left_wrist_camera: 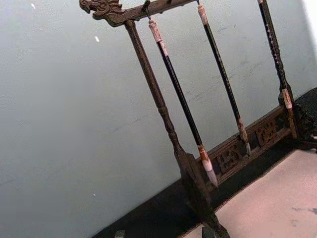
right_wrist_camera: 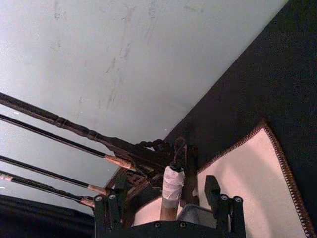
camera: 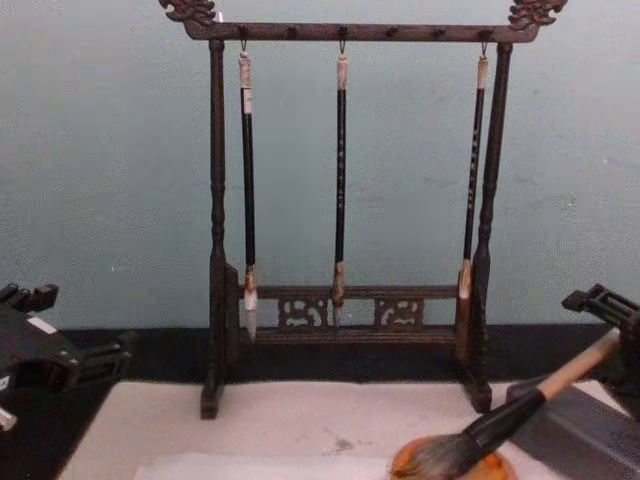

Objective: Pick up the brush from the inkstone, write on the paper, then place the brush back to its original position.

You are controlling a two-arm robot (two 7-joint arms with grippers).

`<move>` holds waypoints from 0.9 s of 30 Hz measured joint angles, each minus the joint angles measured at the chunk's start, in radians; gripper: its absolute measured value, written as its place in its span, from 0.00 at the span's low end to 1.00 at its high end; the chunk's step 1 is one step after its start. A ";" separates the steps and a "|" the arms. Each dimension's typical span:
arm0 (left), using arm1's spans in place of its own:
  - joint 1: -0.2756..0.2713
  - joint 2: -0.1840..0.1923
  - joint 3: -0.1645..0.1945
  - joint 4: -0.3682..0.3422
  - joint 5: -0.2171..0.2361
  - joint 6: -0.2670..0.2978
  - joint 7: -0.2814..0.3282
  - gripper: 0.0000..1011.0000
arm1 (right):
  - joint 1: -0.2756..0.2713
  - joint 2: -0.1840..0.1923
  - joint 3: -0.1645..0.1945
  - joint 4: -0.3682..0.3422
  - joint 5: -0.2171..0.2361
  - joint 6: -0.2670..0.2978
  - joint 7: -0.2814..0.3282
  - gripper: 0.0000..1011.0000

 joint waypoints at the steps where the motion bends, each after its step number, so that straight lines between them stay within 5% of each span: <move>1: 0.000 0.000 0.000 0.000 0.000 0.000 0.000 1.00 | 0.000 0.000 0.000 0.000 0.000 0.000 0.000 0.99; 10: 0.000 0.000 0.000 0.000 0.000 0.000 0.000 1.00 | -0.001 0.000 0.002 -0.001 0.001 0.001 0.000 0.81; 27: 0.000 0.000 0.000 0.000 0.000 0.000 0.000 1.00 | -0.003 0.000 0.002 -0.002 0.001 0.002 0.000 0.26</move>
